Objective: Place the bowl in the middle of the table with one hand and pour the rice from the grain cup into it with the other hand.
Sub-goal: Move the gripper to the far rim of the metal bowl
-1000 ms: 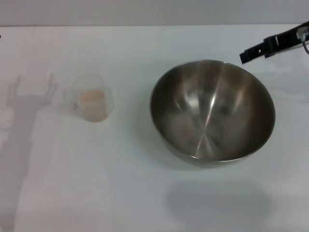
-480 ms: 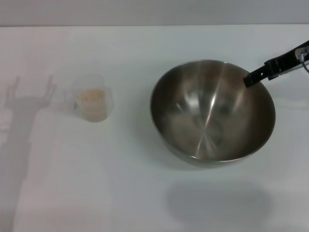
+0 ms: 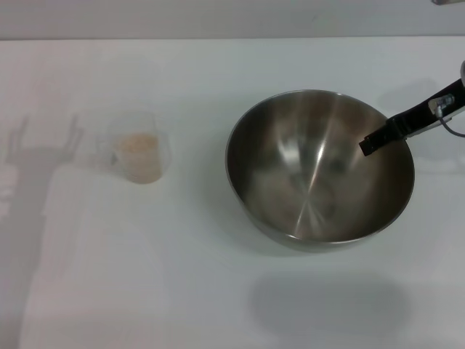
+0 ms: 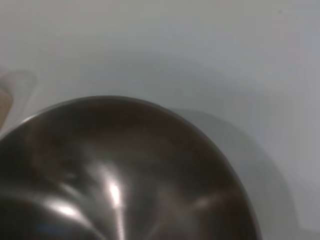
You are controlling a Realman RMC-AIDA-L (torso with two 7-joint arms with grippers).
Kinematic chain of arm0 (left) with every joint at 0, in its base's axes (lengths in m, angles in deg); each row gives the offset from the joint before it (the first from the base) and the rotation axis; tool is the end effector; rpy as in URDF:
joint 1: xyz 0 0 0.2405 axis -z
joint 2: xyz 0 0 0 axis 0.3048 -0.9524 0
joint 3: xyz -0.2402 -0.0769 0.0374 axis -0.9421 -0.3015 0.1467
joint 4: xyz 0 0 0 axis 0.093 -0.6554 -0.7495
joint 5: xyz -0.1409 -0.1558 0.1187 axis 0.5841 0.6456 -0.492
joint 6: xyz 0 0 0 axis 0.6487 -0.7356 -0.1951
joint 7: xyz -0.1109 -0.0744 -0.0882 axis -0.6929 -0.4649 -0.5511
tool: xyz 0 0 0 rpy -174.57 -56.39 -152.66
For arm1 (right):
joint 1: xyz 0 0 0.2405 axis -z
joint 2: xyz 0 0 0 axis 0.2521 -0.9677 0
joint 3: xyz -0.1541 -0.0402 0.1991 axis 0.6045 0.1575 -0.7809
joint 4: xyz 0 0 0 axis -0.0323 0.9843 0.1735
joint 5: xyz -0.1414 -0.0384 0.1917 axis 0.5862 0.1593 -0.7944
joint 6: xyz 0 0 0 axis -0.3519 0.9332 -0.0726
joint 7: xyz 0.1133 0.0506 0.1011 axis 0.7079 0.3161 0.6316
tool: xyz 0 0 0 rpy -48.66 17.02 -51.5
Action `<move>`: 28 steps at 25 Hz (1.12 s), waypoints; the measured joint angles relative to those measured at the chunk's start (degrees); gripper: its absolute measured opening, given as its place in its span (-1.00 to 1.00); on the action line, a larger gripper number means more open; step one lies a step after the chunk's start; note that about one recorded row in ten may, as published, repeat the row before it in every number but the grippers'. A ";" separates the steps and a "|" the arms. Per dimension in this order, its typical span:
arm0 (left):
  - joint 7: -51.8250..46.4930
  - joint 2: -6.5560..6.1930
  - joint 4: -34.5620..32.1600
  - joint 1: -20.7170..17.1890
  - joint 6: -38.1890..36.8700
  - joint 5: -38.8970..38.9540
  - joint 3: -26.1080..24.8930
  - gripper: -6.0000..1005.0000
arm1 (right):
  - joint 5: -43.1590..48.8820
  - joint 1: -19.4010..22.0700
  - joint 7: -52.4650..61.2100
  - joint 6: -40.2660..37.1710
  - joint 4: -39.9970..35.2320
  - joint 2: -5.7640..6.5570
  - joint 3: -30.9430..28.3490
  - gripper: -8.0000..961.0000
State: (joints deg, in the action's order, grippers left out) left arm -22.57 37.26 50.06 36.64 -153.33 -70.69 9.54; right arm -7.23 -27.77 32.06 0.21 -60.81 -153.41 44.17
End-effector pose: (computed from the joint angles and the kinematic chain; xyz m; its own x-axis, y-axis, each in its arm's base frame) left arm -0.3231 0.3162 0.0029 0.5949 -0.3788 0.7089 0.7480 -0.0621 -0.6608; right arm 0.2237 0.4265 0.0314 0.5061 -0.8623 0.0142 -0.7758 -0.4624 -0.4294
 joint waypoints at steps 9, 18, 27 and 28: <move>0.09 0.00 0.00 0.09 0.03 0.00 -0.06 0.60 | 2.38 -0.40 -1.12 -1.58 1.16 -0.43 0.95 0.03; 0.23 -0.03 0.00 0.26 0.05 0.00 -0.69 0.59 | 2.76 -1.06 -2.14 -2.68 2.17 -0.98 0.96 -0.71; 0.36 -0.09 0.00 0.35 0.00 0.00 -0.74 0.58 | 2.90 -1.34 -2.18 -3.67 1.38 -1.24 0.14 -0.93; 0.38 -0.09 0.00 0.37 0.01 0.00 -0.77 0.58 | 2.76 -1.22 -2.17 -3.82 0.79 -1.26 0.04 -0.93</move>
State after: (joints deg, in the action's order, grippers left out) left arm -22.19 37.18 50.06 37.01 -153.33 -70.68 8.77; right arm -4.47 -28.99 29.88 -3.61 -60.01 -154.67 44.21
